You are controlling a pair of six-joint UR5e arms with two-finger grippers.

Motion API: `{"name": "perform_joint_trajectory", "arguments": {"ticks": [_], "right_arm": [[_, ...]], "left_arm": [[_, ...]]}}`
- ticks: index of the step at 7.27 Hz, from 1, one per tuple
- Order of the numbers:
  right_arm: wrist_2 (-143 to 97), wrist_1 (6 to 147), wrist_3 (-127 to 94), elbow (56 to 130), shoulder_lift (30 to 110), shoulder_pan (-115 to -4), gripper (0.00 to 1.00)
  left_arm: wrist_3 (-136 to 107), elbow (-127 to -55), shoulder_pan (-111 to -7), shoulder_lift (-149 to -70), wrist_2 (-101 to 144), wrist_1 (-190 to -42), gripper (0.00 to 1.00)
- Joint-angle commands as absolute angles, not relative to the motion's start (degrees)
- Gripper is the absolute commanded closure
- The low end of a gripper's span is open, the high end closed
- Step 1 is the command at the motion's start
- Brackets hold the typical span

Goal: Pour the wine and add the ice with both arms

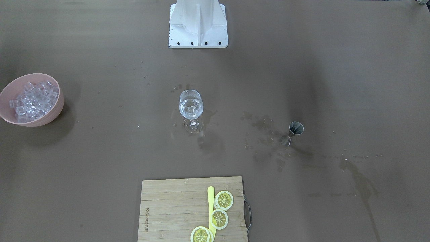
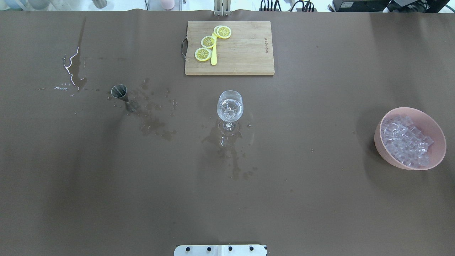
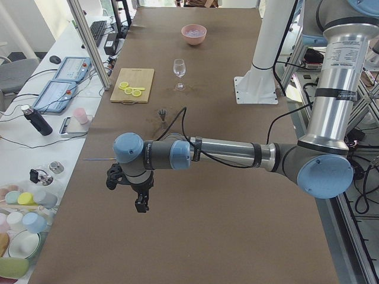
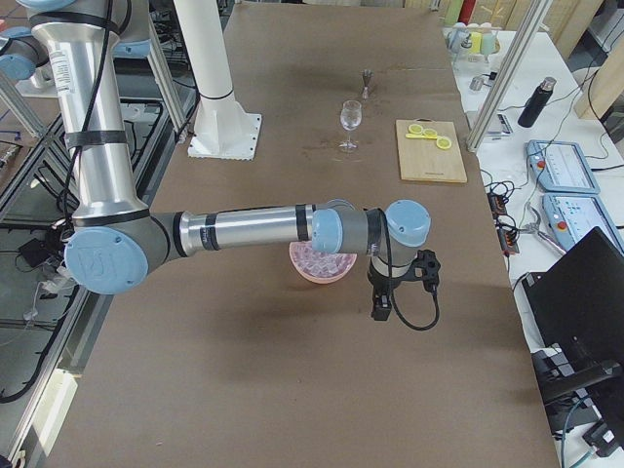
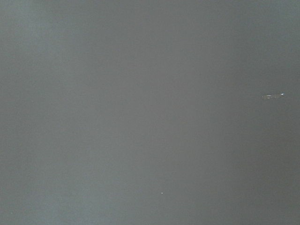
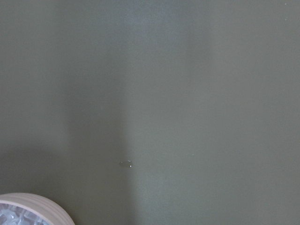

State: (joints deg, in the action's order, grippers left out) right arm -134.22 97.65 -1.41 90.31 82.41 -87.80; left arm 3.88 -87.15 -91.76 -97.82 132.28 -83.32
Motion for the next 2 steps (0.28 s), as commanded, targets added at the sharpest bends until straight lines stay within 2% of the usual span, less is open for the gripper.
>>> {"name": "perform_joint_trajectory", "arguments": {"ticks": [1,2], "right_arm": [[-134.5,97.6,-1.4,90.4,82.5,-87.9,0.00],[-134.6,97.6,-1.5,90.4,82.4,-87.9,0.00]], "left_arm": [[4.0,-87.1,-91.8,-97.8,132.3,-83.3,0.02],[3.9,-87.1,-91.8,-97.8,132.3,-83.3,0.02]]}}
